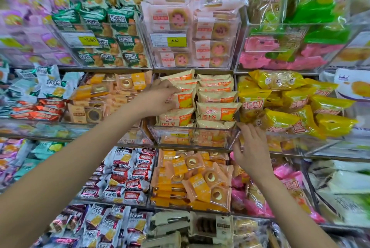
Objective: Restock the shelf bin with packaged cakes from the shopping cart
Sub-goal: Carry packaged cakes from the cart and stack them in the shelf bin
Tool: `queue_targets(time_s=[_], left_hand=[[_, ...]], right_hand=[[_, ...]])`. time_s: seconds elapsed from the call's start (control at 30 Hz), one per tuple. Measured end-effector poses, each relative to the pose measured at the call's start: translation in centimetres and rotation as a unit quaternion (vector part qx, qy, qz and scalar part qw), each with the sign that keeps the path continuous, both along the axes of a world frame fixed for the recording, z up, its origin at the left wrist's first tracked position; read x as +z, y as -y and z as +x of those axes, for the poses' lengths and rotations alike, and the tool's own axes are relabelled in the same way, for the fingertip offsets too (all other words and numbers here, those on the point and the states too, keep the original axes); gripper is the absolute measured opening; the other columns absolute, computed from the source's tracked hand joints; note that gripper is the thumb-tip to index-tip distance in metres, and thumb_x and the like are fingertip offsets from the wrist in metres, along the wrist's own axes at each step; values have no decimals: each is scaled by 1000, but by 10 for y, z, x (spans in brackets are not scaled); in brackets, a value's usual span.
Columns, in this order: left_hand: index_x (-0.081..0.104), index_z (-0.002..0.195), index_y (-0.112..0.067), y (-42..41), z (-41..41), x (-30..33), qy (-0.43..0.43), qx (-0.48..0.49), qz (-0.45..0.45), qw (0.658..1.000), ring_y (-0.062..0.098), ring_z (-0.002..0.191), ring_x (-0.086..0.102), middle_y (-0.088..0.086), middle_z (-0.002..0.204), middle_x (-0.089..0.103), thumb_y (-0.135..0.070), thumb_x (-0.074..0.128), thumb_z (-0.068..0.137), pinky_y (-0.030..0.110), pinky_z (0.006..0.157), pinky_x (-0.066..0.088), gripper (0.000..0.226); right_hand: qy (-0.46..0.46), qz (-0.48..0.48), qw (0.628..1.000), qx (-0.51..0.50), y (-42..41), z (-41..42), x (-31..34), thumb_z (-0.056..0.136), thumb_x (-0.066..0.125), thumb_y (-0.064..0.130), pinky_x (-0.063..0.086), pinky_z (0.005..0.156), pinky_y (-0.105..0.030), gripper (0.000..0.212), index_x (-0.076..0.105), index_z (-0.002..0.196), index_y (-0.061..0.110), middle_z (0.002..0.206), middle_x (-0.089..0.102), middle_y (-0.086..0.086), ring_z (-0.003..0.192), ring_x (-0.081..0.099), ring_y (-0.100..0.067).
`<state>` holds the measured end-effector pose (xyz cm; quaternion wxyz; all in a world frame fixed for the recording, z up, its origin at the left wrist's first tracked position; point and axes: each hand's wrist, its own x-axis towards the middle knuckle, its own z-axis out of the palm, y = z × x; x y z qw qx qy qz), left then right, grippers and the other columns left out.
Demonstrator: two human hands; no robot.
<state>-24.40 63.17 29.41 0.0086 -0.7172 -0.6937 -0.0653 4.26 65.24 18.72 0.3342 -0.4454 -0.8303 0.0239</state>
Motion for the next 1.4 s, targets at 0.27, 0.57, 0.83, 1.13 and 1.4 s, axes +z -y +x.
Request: queue_targets(time_s=[0.27, 0.57, 0.83, 1.13, 1.4], left_hand=[[57, 123, -18, -41, -10, 21, 74, 104, 96, 987, 24, 104, 58, 5, 122, 59, -23, 49, 95, 35, 84, 48, 29], [52, 126, -17, -92, -19, 21, 66, 34, -31, 997, 23, 112, 53, 7, 125, 57, -19, 54, 93, 36, 91, 45, 33], [57, 115, -18, -93, -24, 20, -53, -26, 57, 997, 27, 100, 57, 7, 109, 65, -11, 52, 92, 32, 71, 40, 24], [57, 122, -20, -100, -12, 18, -83, -39, 51, 995, 29, 106, 57, 8, 119, 63, -4, 47, 92, 39, 82, 48, 35], [59, 122, -19, -99, -11, 30, -21, -52, -24, 998, 22, 113, 54, 2, 126, 59, -9, 47, 94, 30, 87, 42, 32]], right_hand=[[-4, -3, 1000, 4, 1, 0, 1, 70, 68, -3, 42, 86, -44, 42, 58, 111, -1, 97, 62, -15, 91, 57, -36], [4, 17, 1000, -5, 1, 0, 2, 76, 39, 18, 37, 80, -36, 41, 59, 107, -1, 92, 60, -13, 84, 56, -34], [-2, 34, 999, -9, -1, -1, -2, 75, 50, 13, 43, 80, -40, 37, 57, 109, 0, 94, 61, -13, 86, 55, -33], [-3, 12, 1000, -14, 1, -3, -2, 74, 50, 13, 44, 83, -40, 39, 58, 109, 0, 95, 61, -12, 88, 56, -33], [-4, -4, 1000, -16, 2, -3, 0, 76, 47, 15, 43, 82, -40, 39, 58, 110, 1, 94, 60, -12, 87, 55, -33]])
